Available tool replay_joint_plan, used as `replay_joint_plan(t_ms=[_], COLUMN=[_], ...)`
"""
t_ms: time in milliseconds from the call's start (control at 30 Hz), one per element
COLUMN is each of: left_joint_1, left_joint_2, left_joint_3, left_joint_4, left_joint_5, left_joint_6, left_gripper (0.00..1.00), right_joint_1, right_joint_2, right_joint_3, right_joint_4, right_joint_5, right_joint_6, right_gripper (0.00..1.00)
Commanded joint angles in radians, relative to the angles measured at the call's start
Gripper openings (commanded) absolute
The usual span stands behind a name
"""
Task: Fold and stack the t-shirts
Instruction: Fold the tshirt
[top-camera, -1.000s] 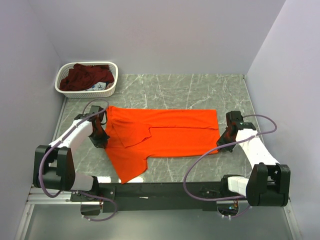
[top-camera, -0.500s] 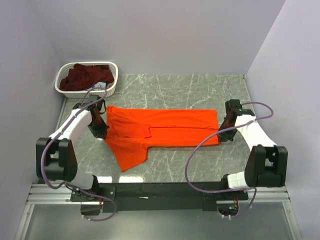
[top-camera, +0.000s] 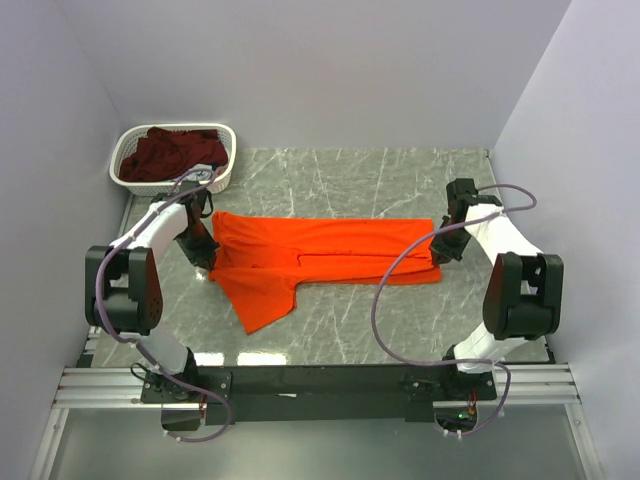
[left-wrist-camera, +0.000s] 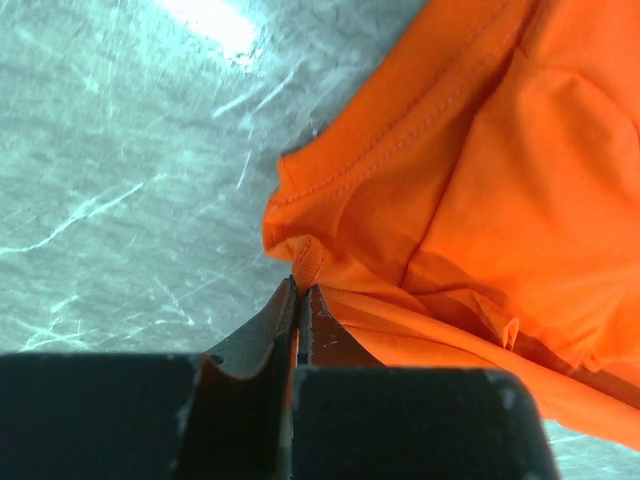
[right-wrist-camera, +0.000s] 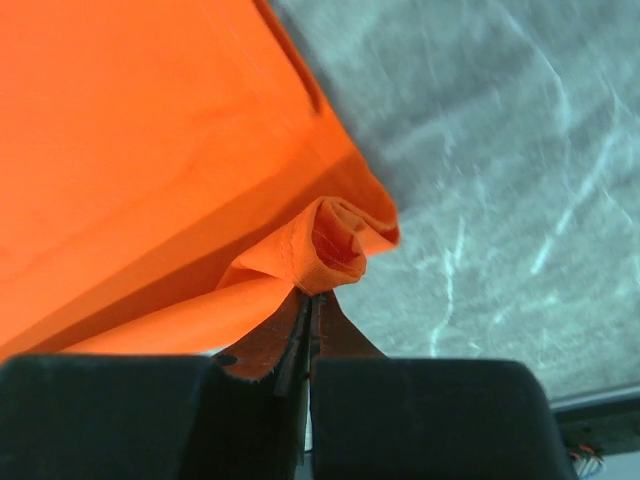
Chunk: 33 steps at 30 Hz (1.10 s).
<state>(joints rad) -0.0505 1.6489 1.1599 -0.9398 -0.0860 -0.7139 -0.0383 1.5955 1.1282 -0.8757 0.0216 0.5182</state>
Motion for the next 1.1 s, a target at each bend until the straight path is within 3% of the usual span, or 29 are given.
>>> replay_joint_plan(t_ms=[0, 433, 1067], left_joint_1=[0.018, 0.041, 0.041], left_joint_2=[0.037, 0.126, 0.111], left_joint_3=[0.050, 0.124, 0.130], left_joint_4=[0.015, 0.042, 0.096], left_joint_5=[0.009, 0.002, -0.053], left_joint_6=[0.028, 0.019, -0.018], left_gripper=[0.04, 0.04, 0.06], right_joint_1=[-0.002, -0.002, -0.002], right_joint_2=[0.050, 0.164, 0.192], right_joint_3=[0.068, 0.124, 0.079], right_joint_4=[0.029, 0.078, 0.159], right_joint_5=[0.001, 0.031, 0.028], right_joint_6=[-0.010, -0.014, 0.022], right_gripper=[0.00, 0.00, 0.05])
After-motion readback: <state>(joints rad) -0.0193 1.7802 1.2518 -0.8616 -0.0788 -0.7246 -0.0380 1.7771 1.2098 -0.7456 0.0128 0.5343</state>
